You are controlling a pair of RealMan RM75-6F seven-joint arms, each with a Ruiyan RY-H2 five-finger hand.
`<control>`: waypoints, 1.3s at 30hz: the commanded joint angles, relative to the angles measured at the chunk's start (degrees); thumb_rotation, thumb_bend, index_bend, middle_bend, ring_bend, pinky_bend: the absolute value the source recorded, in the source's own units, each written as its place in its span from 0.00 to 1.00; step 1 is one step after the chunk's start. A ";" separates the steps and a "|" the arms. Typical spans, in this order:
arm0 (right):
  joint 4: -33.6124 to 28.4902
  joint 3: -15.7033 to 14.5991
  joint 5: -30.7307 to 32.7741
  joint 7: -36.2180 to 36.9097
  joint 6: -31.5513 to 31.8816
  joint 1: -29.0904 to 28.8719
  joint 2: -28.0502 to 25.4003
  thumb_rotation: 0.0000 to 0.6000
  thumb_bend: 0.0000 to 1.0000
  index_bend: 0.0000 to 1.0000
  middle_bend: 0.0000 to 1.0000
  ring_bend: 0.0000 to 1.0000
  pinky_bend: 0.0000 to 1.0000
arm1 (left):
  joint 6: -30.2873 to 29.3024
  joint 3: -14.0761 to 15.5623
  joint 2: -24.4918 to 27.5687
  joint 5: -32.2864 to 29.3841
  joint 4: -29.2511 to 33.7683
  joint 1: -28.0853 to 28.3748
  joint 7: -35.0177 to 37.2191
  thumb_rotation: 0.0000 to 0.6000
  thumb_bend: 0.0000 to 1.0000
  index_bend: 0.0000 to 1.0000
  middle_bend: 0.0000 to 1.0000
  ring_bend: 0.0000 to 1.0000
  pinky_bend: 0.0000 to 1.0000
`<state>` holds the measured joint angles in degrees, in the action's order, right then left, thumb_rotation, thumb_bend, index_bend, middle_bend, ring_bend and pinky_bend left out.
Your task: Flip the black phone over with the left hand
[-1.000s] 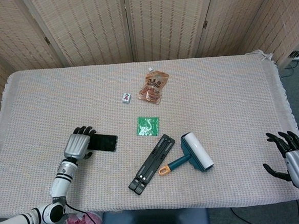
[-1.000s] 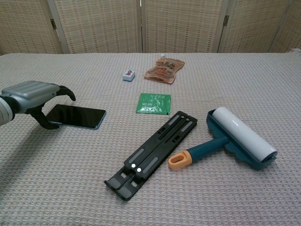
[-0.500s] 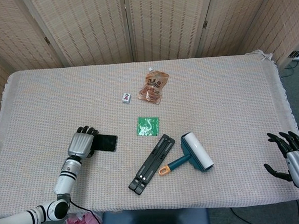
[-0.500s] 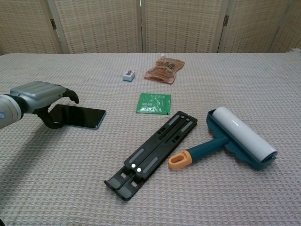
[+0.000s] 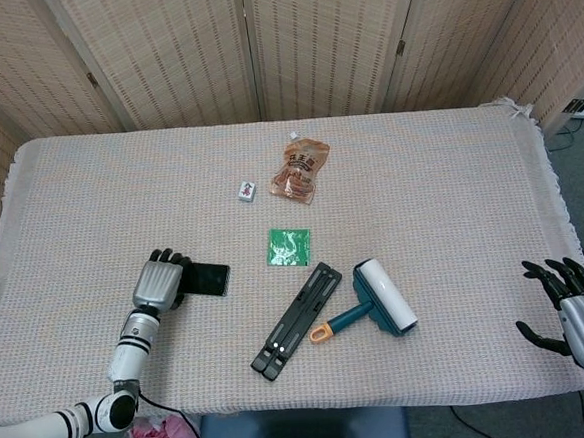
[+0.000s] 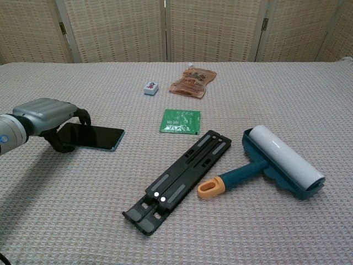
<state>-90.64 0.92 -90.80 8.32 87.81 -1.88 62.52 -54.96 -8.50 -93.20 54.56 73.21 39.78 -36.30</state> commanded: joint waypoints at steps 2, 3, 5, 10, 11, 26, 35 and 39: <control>-0.10 0.00 -0.01 -0.11 0.03 0.03 0.00 1.00 0.15 0.16 0.29 0.14 0.08 | 0.25 0.05 -0.10 -0.18 -0.24 0.37 -0.03 1.00 0.29 0.31 0.30 0.17 0.18; -0.14 0.01 -0.02 -0.15 0.06 0.04 -0.01 1.00 0.15 0.16 0.29 0.14 0.08 | 0.36 0.08 -0.14 -0.26 -0.33 0.48 -0.03 1.00 0.29 0.31 0.30 0.17 0.18; -0.17 0.04 -0.01 -0.19 0.12 0.07 -0.05 1.00 0.15 0.16 0.29 0.14 0.08 | 0.50 0.17 -0.24 -0.41 -0.61 0.66 -0.19 1.00 0.29 0.31 0.30 0.18 0.18; -0.23 0.03 0.16 -0.19 0.13 0.20 -0.12 1.00 0.15 0.16 0.29 0.14 0.08 | 1.08 0.16 -0.75 -1.17 -1.68 1.13 -0.19 1.00 0.29 0.32 0.31 0.18 0.18; -0.21 0.03 0.22 -0.17 0.12 0.23 -0.11 1.00 0.15 0.16 0.29 0.14 0.08 | 1.26 0.17 -0.84 -1.35 -1.88 1.25 -0.19 1.00 0.29 0.32 0.31 0.18 0.18; -0.30 0.09 0.47 -0.19 0.05 0.39 -0.17 1.00 0.15 0.16 0.29 0.14 0.08 | 0.30 -0.74 -0.32 1.99 -1.95 1.01 6.52 1.00 0.45 0.51 0.52 0.32 0.18; -0.33 0.15 0.53 -0.18 -0.11 0.34 -0.13 1.00 0.15 0.16 0.29 0.14 0.08 | 5.54 -1.85 7.78 -1.85 7.53 0.88 10.77 1.00 0.45 0.55 0.56 0.35 0.18; -0.27 0.13 0.51 -0.11 -0.20 0.31 -0.05 1.00 0.15 0.16 0.29 0.14 0.08 | 8.03 -2.70 9.78 -5.39 8.69 1.79 11.89 1.00 0.45 0.51 0.54 0.35 0.18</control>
<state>-90.91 1.05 -90.29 8.20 87.61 -1.58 62.47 -48.20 -10.69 -84.36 50.69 81.19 41.04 -25.10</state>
